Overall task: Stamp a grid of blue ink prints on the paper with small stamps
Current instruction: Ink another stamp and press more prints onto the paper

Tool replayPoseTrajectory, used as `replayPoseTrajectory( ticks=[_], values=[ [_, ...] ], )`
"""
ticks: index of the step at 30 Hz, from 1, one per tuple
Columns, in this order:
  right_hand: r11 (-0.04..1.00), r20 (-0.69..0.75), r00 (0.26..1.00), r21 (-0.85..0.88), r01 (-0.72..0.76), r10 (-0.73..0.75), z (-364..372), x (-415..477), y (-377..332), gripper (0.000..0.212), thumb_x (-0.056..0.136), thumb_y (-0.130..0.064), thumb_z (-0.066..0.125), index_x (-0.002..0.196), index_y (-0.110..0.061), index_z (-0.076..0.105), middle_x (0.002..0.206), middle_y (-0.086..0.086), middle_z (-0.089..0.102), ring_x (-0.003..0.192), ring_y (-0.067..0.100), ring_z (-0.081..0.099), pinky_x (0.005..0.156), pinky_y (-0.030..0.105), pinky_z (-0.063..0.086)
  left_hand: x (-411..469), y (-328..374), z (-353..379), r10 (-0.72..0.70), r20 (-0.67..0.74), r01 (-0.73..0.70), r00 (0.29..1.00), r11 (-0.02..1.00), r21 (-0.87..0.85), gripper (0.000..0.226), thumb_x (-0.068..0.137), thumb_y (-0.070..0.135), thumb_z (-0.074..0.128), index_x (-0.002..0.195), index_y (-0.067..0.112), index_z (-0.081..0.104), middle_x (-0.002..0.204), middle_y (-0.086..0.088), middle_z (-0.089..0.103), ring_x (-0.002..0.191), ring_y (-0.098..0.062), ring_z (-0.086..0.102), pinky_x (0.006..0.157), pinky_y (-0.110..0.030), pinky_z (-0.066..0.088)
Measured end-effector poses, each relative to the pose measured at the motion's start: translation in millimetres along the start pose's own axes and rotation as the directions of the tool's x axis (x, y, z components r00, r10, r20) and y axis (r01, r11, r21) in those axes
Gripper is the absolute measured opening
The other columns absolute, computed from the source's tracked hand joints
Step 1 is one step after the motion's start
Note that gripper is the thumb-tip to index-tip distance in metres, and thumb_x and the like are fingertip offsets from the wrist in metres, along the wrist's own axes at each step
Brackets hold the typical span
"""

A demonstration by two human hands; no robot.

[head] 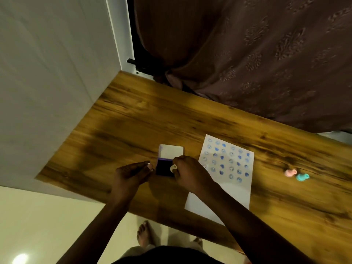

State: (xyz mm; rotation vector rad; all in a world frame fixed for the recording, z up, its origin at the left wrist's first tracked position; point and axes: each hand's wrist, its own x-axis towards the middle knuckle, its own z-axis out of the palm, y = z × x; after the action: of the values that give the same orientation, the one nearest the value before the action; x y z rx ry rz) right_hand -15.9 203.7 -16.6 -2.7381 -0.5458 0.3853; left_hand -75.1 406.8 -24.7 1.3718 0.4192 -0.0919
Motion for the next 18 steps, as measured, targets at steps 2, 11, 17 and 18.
replayPoseTrajectory(
  ticks=[2, 11, 17, 18],
  values=[
    [1.0, 0.014, 1.0, -0.03, -0.006, 0.007, 2.9, 0.5, -2.8, 0.028, 0.093, -0.02, 0.068, 0.12, -0.011, 0.066, 0.121, 0.012, 0.069, 0.114, 0.027, 0.066, 0.097, 0.037, 0.056, 2.5, -0.1, -2.1, -0.003, 0.005, 0.003, 1.0, 1.0, 0.011, 0.017, 0.089, 0.008, 0.073, 0.104, 0.003, 0.079, 0.095, -0.013, 0.081, 0.094, -0.028, 0.078, 0.08, -0.035, 0.064],
    [0.99, 0.061, 0.996, -0.129, -0.053, 0.061, 10.3, -1.7, -12.1, 0.03, 0.096, -0.014, 0.063, 0.126, -0.011, 0.064, 0.123, 0.012, 0.066, 0.116, 0.028, 0.063, 0.098, 0.038, 0.054, 10.3, -3.0, -0.7, -0.031, 0.061, 0.03, 0.998, 0.999, 0.018, 0.02, 0.09, 0.009, 0.073, 0.109, 0.005, 0.078, 0.101, -0.01, 0.081, 0.097, -0.024, 0.078, 0.077, -0.029, 0.064],
    [0.991, 0.073, 0.992, -0.093, -0.092, 0.099, 6.7, -2.2, -13.6, 0.03, 0.096, -0.014, 0.065, 0.126, -0.012, 0.064, 0.127, 0.012, 0.067, 0.119, 0.028, 0.064, 0.1, 0.037, 0.052, 5.6, 5.9, 2.2, -0.028, 0.108, 0.026, 0.994, 1.0, 0.011, 0.02, 0.09, 0.006, 0.072, 0.109, 0.005, 0.078, 0.102, -0.009, 0.081, 0.099, -0.025, 0.077, 0.081, -0.033, 0.064],
    [0.991, 0.074, 0.992, -0.094, -0.095, 0.102, 5.9, -1.7, -13.2, 0.029, 0.095, -0.014, 0.065, 0.125, -0.012, 0.065, 0.126, 0.012, 0.067, 0.119, 0.028, 0.064, 0.099, 0.037, 0.053, 4.7, 8.4, 3.3, -0.021, 0.111, 0.021, 0.994, 1.0, 0.003, 0.021, 0.09, 0.005, 0.072, 0.11, 0.003, 0.077, 0.102, -0.011, 0.081, 0.099, -0.026, 0.077, 0.08, -0.032, 0.064]
  ],
)
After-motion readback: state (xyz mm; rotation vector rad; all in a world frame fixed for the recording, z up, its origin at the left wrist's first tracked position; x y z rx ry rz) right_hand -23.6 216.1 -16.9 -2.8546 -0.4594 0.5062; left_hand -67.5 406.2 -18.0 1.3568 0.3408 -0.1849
